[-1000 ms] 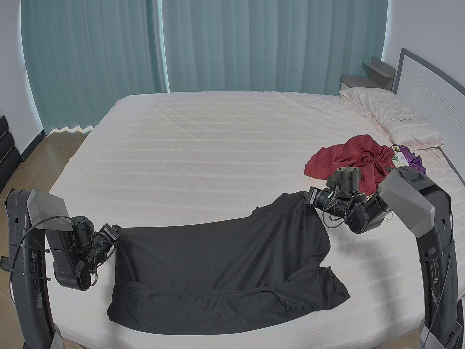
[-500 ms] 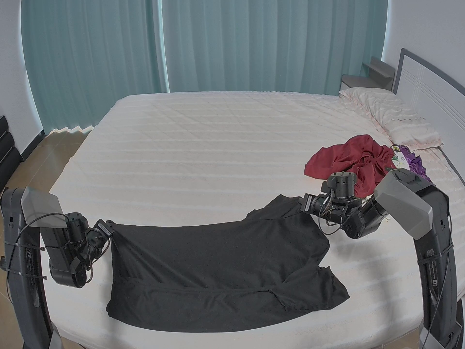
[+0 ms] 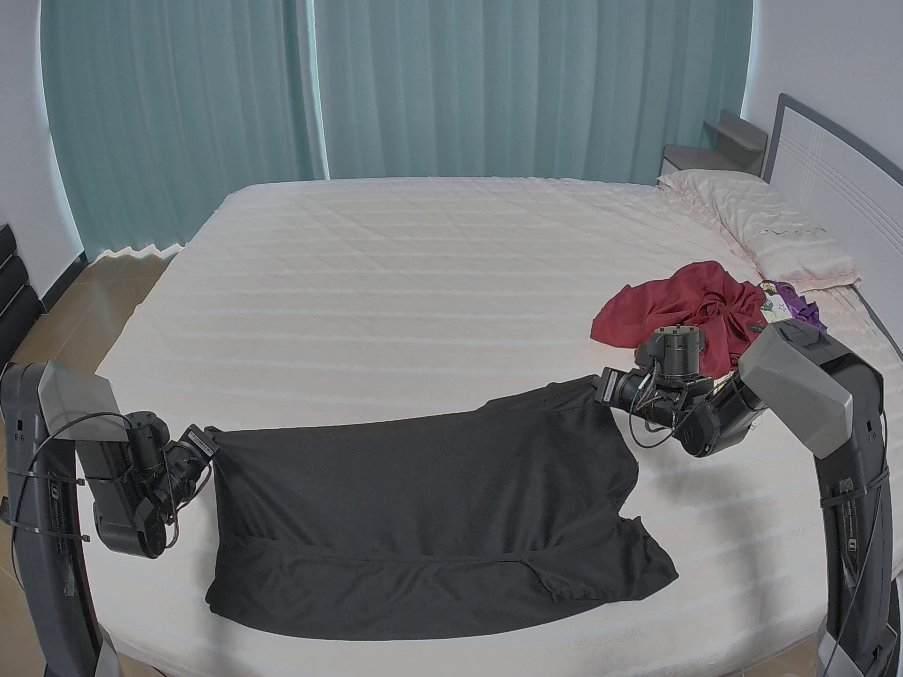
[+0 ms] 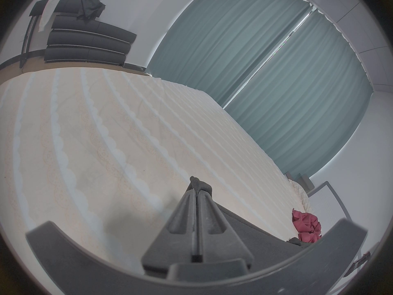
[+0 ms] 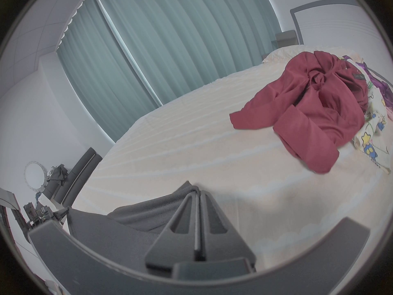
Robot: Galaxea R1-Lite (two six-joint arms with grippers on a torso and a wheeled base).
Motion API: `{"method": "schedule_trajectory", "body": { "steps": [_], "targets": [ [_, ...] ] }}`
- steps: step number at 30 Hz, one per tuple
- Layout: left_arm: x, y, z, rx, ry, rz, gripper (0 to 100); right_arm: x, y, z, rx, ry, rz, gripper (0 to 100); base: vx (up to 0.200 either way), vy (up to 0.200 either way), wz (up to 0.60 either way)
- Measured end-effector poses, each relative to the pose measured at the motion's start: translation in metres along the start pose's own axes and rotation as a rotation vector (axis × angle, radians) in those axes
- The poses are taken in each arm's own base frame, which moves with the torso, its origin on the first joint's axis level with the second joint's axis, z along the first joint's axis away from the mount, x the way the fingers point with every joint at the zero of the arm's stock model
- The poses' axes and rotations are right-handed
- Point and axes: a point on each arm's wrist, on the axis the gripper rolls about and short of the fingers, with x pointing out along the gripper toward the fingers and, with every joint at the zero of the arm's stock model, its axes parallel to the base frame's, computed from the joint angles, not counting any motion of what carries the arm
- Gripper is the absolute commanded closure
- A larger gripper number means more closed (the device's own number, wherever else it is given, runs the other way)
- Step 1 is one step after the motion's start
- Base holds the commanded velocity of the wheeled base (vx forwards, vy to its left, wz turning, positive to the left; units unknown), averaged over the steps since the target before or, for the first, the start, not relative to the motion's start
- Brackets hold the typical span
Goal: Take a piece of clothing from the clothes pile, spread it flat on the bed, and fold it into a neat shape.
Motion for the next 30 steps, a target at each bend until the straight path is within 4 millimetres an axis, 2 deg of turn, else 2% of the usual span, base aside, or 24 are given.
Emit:
{"method": "schedule_trajectory", "body": {
  "steps": [9, 22, 30],
  "targets": [
    [-0.007, 0.001, 0.001, 0.003, 0.01, 0.012, 100, -0.017, 0.002, -0.006, -0.004, 0.039, 0.014, 100, 0.0, 0.0, 0.0],
    [-0.03, -0.004, 0.005, 0.042, 0.033, 0.021, 100, -0.063, 0.001, -0.005, 0.001, 0.118, 0.08, 100, 0.0, 0.0, 0.0],
    [-0.032, -0.013, 0.012, 0.067, 0.016, -0.022, 100, -0.072, -0.004, -0.001, 0.01, 0.089, 0.092, 100, 0.0, 0.0, 0.0]
  ]
}}
